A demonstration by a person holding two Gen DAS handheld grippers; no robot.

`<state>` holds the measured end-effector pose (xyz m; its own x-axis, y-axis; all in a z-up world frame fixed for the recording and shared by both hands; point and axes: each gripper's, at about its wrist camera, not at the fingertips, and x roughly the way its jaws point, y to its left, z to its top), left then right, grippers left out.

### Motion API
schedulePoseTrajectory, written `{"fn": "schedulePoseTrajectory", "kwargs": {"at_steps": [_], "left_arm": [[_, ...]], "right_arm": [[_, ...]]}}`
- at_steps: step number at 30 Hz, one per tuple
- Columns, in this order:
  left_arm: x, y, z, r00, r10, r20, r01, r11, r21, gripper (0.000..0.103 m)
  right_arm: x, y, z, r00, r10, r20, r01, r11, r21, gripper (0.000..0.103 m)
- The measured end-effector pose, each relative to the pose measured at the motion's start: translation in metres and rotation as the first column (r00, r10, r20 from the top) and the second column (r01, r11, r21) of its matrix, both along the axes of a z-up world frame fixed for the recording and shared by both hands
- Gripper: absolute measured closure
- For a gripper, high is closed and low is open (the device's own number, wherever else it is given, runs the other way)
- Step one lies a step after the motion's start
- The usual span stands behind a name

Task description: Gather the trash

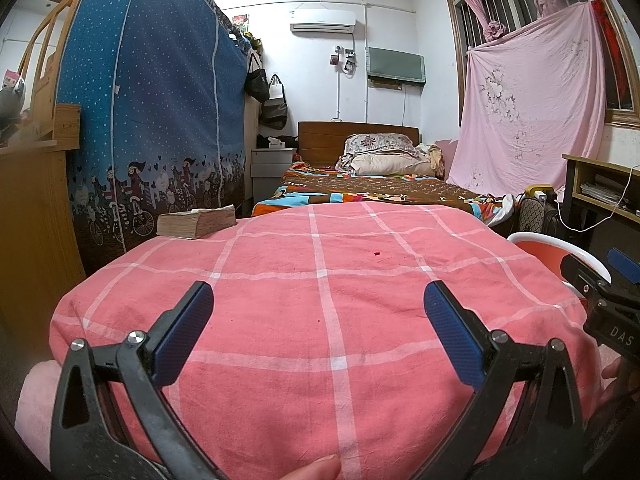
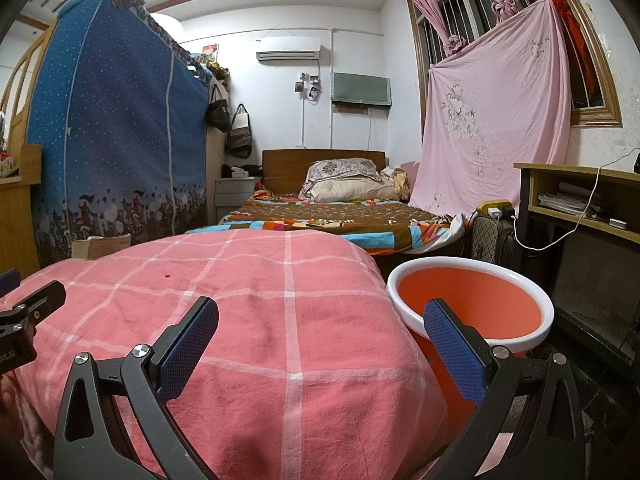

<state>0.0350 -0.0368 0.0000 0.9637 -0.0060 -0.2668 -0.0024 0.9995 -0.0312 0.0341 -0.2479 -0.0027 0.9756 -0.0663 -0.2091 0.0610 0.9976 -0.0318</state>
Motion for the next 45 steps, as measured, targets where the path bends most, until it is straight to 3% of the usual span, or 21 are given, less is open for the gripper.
{"fn": "schedulePoseTrajectory", "kwargs": {"at_steps": [45], "left_arm": [[-0.0035,-0.0009,0.0012,1.000,-0.003,-0.005,0.003,1.000,-0.013,0.012]], "right_arm": [[-0.0002,-0.0001,0.0011,1.000,0.000,-0.001,0.000,1.000,0.002,0.000]]}}
